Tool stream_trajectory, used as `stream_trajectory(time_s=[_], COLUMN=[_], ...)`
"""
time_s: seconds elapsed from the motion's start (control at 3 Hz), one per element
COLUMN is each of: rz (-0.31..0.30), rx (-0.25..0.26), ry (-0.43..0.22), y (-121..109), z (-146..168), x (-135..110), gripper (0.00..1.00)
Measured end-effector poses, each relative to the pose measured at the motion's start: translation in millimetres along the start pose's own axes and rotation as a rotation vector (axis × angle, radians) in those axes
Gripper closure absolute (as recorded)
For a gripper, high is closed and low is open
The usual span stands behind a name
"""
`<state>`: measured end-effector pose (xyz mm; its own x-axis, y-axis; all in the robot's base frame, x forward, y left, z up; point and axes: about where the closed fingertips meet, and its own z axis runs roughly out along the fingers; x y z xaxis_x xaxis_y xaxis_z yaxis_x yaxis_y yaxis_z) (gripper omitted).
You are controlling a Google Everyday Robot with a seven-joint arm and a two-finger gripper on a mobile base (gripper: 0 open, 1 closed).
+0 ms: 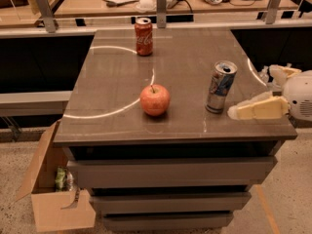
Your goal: Knock redbull can over
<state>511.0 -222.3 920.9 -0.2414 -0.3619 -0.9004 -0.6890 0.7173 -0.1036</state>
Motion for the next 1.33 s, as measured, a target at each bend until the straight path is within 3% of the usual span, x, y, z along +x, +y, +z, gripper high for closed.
stream_trajectory(time_s=[1.0,1.33], rz=[0.061,0.074], rx=[-0.103,-0.154], ry=[-0.139,-0.173], y=[6.3,15.7], z=[62.9,75.7], x=[-1.0,-1.2], gripper=[0.00,0.13])
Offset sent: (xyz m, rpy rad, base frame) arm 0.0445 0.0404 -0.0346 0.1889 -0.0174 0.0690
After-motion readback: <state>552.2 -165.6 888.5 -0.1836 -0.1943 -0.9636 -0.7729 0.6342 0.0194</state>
